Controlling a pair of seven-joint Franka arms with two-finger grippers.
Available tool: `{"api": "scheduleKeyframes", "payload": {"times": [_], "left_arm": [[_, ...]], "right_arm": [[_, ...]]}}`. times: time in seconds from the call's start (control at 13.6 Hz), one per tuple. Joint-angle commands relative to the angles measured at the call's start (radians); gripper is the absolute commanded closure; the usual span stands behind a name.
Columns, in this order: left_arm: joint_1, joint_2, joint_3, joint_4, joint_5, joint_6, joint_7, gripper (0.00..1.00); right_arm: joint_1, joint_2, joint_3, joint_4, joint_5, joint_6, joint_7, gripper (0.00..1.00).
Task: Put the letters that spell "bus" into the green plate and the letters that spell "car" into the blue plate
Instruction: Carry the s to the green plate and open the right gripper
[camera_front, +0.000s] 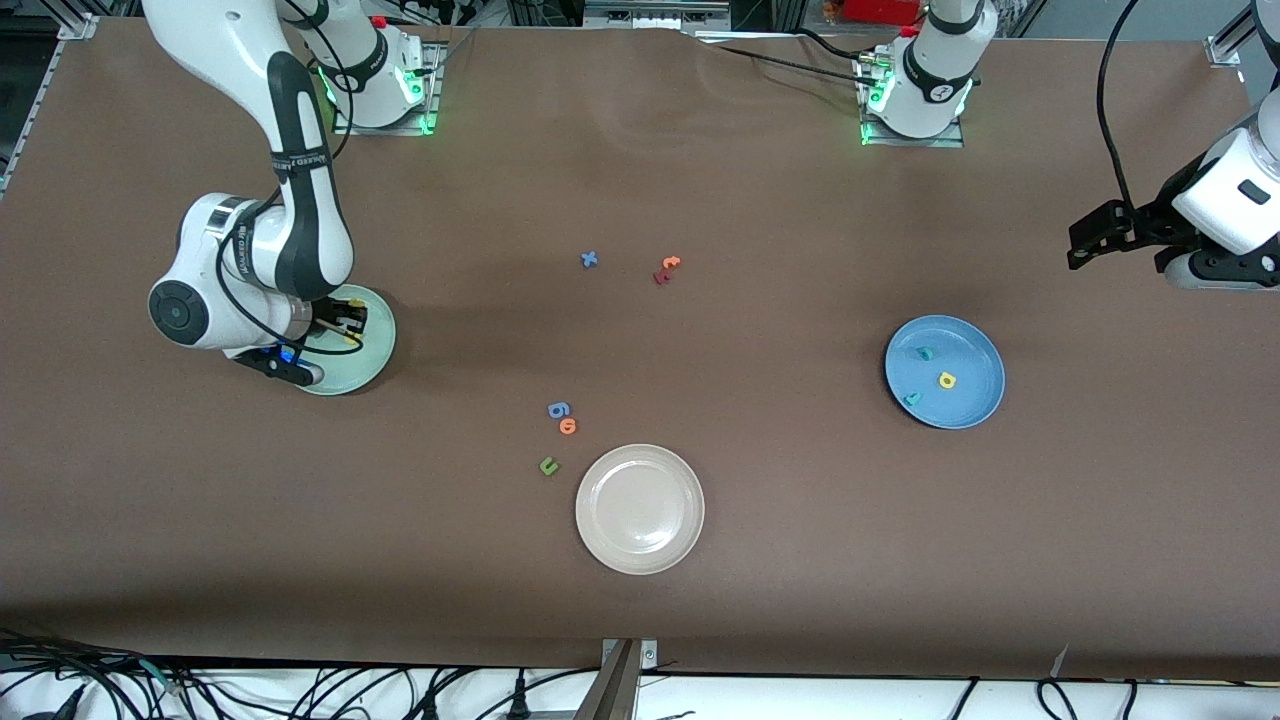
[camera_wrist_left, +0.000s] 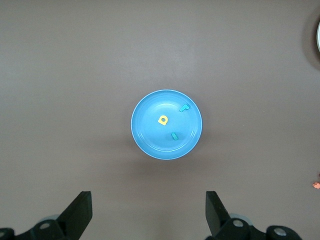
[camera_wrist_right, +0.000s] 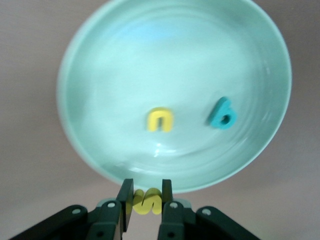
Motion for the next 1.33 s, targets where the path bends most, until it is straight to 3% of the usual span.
{"api": "scheduleKeyframes", "payload": {"times": [0.0,0.22,0.29,0.37,0.44,0.52,0.59,0.88,1.25], "left_arm": [[-0.001,-0.007,0.001,-0.009,-0.032,0.011,0.011,0.0],[-0.001,-0.007,0.001,-0.009,-0.03,0.011,0.011,0.0],[-0.001,-0.007,0.001,-0.009,-0.032,0.011,0.011,0.0],[-0.001,-0.005,0.001,-0.009,-0.03,0.011,0.011,0.0],[-0.001,-0.007,0.001,-0.009,-0.03,0.011,0.011,0.0],[-0.001,-0.005,0.001,-0.009,-0.03,0.011,0.011,0.0],[-0.002,-0.005,0.001,-0.009,-0.032,0.011,0.011,0.0],[-0.002,-0.004,0.001,-0.009,-0.03,0.011,0.011,0.0],[-0.002,-0.004,0.001,-0.009,-0.03,0.011,0.011,0.0]], "right_arm": [[0.011,-0.009,-0.014,-0.073,-0.003,0.089,-0.065,0.87],[0.011,0.008,-0.011,-0.075,-0.003,0.1,-0.067,0.86],[0.011,0.011,-0.011,-0.076,-0.003,0.1,-0.067,0.81],[0.011,0.011,-0.011,-0.076,-0.003,0.1,-0.067,0.66],[0.011,0.011,-0.011,-0.075,-0.003,0.1,-0.07,0.3],[0.011,0.01,-0.011,-0.075,-0.002,0.099,-0.07,0.09],[0.011,0.008,-0.014,-0.072,-0.002,0.095,-0.068,0.02],[0.013,-0.034,-0.057,-0.009,-0.003,0.021,-0.073,0.01],[0.014,-0.035,-0.164,0.252,-0.005,-0.277,-0.071,0.01]]}}
